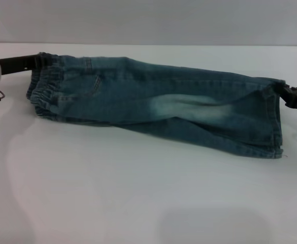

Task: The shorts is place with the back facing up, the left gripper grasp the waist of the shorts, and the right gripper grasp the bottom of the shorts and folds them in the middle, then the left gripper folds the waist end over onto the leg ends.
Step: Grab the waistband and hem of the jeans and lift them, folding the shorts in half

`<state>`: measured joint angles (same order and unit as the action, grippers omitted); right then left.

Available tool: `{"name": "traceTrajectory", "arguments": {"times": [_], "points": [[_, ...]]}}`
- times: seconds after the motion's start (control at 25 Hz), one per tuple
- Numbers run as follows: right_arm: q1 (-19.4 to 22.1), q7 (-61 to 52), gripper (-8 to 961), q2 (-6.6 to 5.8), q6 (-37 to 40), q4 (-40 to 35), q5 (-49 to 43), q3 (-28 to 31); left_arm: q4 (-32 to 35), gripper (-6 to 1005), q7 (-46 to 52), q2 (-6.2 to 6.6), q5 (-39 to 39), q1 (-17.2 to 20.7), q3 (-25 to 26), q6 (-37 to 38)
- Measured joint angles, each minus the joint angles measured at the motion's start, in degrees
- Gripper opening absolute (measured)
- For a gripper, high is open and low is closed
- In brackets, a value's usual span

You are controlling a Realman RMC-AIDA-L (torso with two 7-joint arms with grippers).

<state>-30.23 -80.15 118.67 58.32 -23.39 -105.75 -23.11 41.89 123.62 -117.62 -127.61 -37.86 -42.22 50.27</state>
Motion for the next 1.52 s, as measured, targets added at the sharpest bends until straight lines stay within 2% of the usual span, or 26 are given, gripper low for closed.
{"name": "traceTrajectory", "arguments": {"times": [0.2, 0.44, 0.56, 0.76, 1.0, 1.2, 1.32, 1.44, 1.52], "points": [[-0.27, -0.1, 0, -0.08, -0.55, 0.33, -0.3, 0.0, 0.17, 49, 0.03, 0.0, -0.24, 0.04, -2.59, 0.23], [0.18, -0.14, 153, 0.01, -2.09, 0.8, -0.28, 0.0, 0.66, 49, 0.23, 0.02, -0.14, 0.35, -2.64, 2.25], [0.6, 1.07, 357, 0.1, -2.42, 0.99, 0.17, 0.39, 2.62, 123, 0.01, -0.03, 0.01, 1.14, -2.66, 3.66], [2.89, 3.64, 592, 0.18, -0.85, 1.11, 4.11, 0.3, 6.46, 246, -0.37, -0.11, 2.5, 2.96, -2.72, 4.23], [5.72, 6.37, 594, 0.0, 3.55, -1.22, 4.81, 0.6, 7.31, 443, -3.48, -0.08, 8.16, 4.11, -2.6, 3.97], [6.43, 8.2, 596, -0.23, 4.18, -4.93, 4.86, 0.51, 6.81, 684, -8.73, -0.15, 17.06, 7.59, -2.74, 7.25], [6.98, 8.26, 595, -0.24, 4.53, -7.91, 4.86, 0.33, 5.88, 757, -16.55, -0.1, 23.54, 10.74, -2.74, 11.05], [7.55, 8.28, 595, -0.25, 5.51, -9.54, 5.23, 0.61, 5.1, 829, -21.22, -0.03, 25.6, 12.8, -2.57, 12.2], [7.99, 8.31, 594, -0.24, 6.39, -9.92, 6.5, 0.74, 4.41, 828, -23.98, -0.01, 25.96, 13.93, -2.32, 12.37]]}}
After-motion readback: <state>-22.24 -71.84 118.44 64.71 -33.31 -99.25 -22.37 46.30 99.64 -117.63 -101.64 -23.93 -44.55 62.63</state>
